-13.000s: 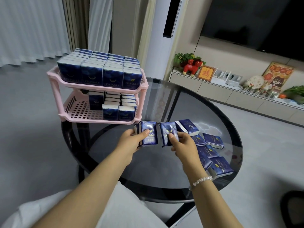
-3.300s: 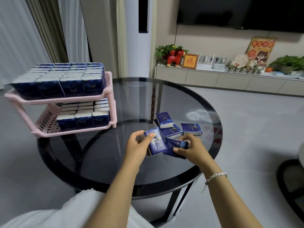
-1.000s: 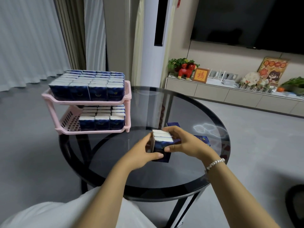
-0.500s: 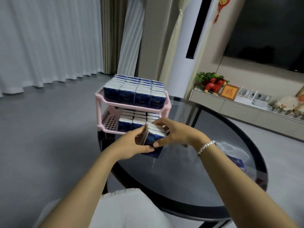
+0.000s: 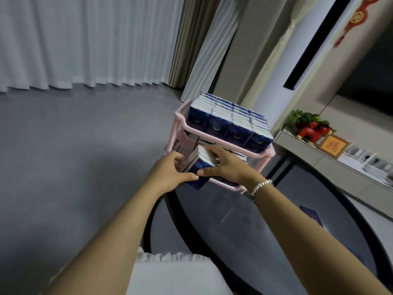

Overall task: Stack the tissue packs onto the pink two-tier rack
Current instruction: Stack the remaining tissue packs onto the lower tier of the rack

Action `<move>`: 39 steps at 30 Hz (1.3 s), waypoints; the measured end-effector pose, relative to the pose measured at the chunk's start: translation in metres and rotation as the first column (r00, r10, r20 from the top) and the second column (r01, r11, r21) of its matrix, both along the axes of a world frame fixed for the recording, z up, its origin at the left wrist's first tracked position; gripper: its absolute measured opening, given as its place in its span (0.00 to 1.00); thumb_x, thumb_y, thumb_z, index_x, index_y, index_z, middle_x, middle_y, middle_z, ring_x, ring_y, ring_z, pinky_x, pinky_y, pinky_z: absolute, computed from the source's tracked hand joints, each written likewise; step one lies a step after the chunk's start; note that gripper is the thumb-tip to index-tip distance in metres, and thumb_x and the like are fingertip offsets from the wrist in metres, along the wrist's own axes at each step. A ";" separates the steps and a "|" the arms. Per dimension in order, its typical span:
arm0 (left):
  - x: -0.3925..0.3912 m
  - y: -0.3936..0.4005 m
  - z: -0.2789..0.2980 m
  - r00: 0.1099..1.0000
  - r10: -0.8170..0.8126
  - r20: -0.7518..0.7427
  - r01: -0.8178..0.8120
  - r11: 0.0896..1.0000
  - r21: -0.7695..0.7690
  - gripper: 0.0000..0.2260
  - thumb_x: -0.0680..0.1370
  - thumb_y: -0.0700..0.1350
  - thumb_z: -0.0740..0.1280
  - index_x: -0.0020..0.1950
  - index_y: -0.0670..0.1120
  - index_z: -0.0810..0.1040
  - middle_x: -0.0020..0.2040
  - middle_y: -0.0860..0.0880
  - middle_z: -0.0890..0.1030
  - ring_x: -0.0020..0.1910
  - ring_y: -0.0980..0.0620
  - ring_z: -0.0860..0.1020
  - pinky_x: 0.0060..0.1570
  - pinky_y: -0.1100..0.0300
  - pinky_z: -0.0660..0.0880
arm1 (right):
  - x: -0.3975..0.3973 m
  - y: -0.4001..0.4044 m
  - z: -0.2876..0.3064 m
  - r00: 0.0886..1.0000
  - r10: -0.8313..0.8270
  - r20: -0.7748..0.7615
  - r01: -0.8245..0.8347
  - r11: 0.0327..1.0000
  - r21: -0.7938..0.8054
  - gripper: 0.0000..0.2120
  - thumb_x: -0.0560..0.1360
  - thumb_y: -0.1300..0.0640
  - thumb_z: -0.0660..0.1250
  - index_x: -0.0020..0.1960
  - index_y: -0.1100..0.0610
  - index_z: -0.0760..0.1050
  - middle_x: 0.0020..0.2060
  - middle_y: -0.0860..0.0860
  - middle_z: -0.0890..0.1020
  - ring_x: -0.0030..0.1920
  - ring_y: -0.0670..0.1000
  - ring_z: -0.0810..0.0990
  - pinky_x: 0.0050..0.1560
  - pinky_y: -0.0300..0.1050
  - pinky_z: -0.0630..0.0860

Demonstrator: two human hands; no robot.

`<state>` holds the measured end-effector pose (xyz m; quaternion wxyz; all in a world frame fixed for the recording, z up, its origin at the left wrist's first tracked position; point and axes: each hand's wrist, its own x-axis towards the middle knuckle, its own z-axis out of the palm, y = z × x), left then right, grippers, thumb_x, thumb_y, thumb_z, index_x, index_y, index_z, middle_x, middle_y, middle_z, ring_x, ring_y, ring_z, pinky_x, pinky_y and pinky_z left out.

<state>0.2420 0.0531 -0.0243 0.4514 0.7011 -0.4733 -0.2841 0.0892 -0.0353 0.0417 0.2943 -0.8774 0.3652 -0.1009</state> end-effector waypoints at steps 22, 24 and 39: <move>0.030 -0.045 -0.038 0.950 0.193 -0.245 -0.214 0.975 -0.064 0.22 0.74 0.49 0.71 0.65 0.47 0.71 0.54 0.49 0.78 0.51 0.49 0.77 0.45 0.61 0.68 | 0.081 -0.060 -0.033 0.998 -0.046 -0.043 0.042 0.996 -0.082 0.34 0.74 0.58 0.69 0.75 0.56 0.56 0.72 0.49 0.64 0.72 0.48 0.62 0.62 0.27 0.55; 0.027 -0.048 -0.039 0.950 0.208 -0.233 -0.229 0.971 -0.067 0.22 0.74 0.50 0.72 0.64 0.47 0.71 0.55 0.48 0.77 0.50 0.49 0.76 0.44 0.60 0.69 | 0.089 -0.067 -0.033 0.995 -0.072 -0.073 0.070 0.997 -0.028 0.34 0.74 0.58 0.69 0.74 0.55 0.57 0.72 0.48 0.65 0.72 0.47 0.63 0.66 0.33 0.57; 0.011 -0.063 -0.039 0.902 0.353 -0.249 -0.378 0.924 -0.058 0.29 0.71 0.56 0.72 0.67 0.44 0.68 0.57 0.45 0.76 0.54 0.44 0.77 0.59 0.40 0.72 | 0.114 -0.087 -0.036 0.937 -0.276 -0.216 0.259 0.960 -0.102 0.25 0.75 0.56 0.68 0.70 0.58 0.64 0.64 0.55 0.72 0.65 0.55 0.70 0.60 0.42 0.65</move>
